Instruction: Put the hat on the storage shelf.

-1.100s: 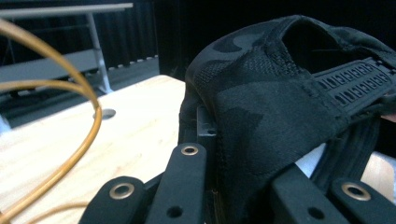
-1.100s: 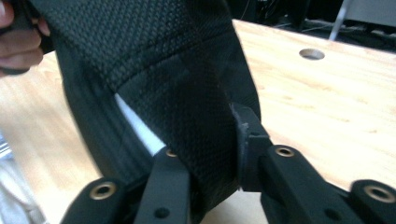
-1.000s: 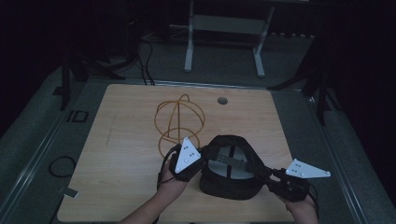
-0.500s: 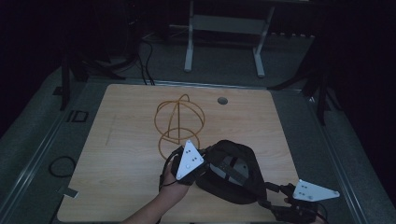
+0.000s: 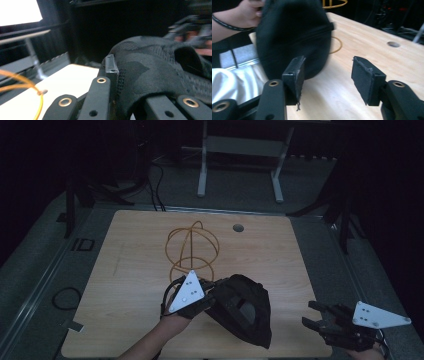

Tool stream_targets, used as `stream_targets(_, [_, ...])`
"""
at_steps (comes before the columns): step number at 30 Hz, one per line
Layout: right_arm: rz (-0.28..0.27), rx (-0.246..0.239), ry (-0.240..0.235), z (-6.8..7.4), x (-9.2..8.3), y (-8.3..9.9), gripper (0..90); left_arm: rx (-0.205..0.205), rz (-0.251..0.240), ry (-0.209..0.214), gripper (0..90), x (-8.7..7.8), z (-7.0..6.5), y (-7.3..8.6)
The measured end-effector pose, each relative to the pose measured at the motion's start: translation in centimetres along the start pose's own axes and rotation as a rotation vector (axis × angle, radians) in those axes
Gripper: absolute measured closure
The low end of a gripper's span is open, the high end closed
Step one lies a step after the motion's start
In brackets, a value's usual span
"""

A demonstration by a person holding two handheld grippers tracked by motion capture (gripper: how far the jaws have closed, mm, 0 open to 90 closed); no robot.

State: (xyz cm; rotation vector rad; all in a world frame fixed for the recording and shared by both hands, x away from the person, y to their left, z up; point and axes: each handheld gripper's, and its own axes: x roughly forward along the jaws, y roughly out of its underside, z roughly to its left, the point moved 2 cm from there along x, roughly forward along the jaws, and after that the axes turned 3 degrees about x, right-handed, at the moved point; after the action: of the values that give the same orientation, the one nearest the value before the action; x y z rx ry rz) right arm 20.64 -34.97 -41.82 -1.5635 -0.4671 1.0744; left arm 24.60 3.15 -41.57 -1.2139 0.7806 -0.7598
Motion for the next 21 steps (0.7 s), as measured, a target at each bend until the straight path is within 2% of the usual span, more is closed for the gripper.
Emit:
stream_targets(3, [0.007, -0.026, -0.001, 0.0, 0.5, -0.9, 44.1, 0.04, -0.035, 0.079, 88.1, -0.5, -0.1, -0.4])
stream_targets(5, [-0.004, -0.061, -0.026, 0.5, 1.3, -1.9, 44.1, 0.066, -0.047, 0.111, 88.1, -0.8, -0.3, -0.9])
stream_targets(7, [-0.005, -0.126, -0.071, 1.8, 3.1, -3.2, 44.2, 0.09, -0.051, 0.11, 88.1, -1.0, -0.5, -1.2])
stream_targets(8, [-0.005, -0.126, -0.071, 1.8, 3.1, -3.2, 44.2, 0.094, -0.054, 0.122, 88.1, -1.0, -0.6, -1.3])
stream_targets(9, [0.002, -0.153, -0.082, 2.3, 3.8, -3.5, 44.1, 0.098, -0.058, 0.125, 88.1, -1.0, -0.6, -1.5])
stream_targets(12, [0.031, -0.253, -0.108, 4.2, 5.8, -4.1, 44.1, 0.081, -0.083, 0.166, 88.1, -1.1, -0.4, -1.7])
stream_targets(13, [0.038, -0.303, -0.1, 5.0, 6.5, -4.4, 44.7, 0.075, -0.086, 0.19, 88.1, -1.1, -0.3, -1.9])
stream_targets(14, [0.038, -0.303, -0.1, 5.0, 6.5, -4.4, 44.7, 0.075, -0.086, 0.19, 88.1, -1.1, -0.3, -1.9])
stream_targets(15, [0.019, -0.344, -0.12, 5.7, 6.8, -4.8, 46.7, 0.073, -0.083, 0.204, 88.1, -1.1, -0.2, -2.0])
stream_targets(17, [0.009, -0.349, -0.131, 5.9, 6.9, -5.0, 49.1, 0.066, -0.088, 0.204, 88.1, -1.1, -0.1, -2.1])
stream_targets(18, [-0.009, -0.361, -0.164, 6.2, 7.2, -5.2, 56.6, 0.051, -0.093, 0.209, 88.1, -1.1, 0.0, -2.1])
stream_targets(19, [-0.009, -0.368, -0.168, 6.3, 7.3, -5.2, 59.1, 0.033, -0.104, 0.206, 88.1, -1.0, 0.2, -2.2])
stream_targets(20, [-0.009, -0.368, -0.168, 6.3, 7.3, -5.2, 59.1, 0.033, -0.104, 0.206, 88.1, -1.0, 0.2, -2.2])
stream_targets(21, [-0.009, -0.376, -0.169, 6.4, 7.4, -5.3, 63.8, 0.03, -0.103, 0.201, 88.1, -1.0, 0.2, -2.2])
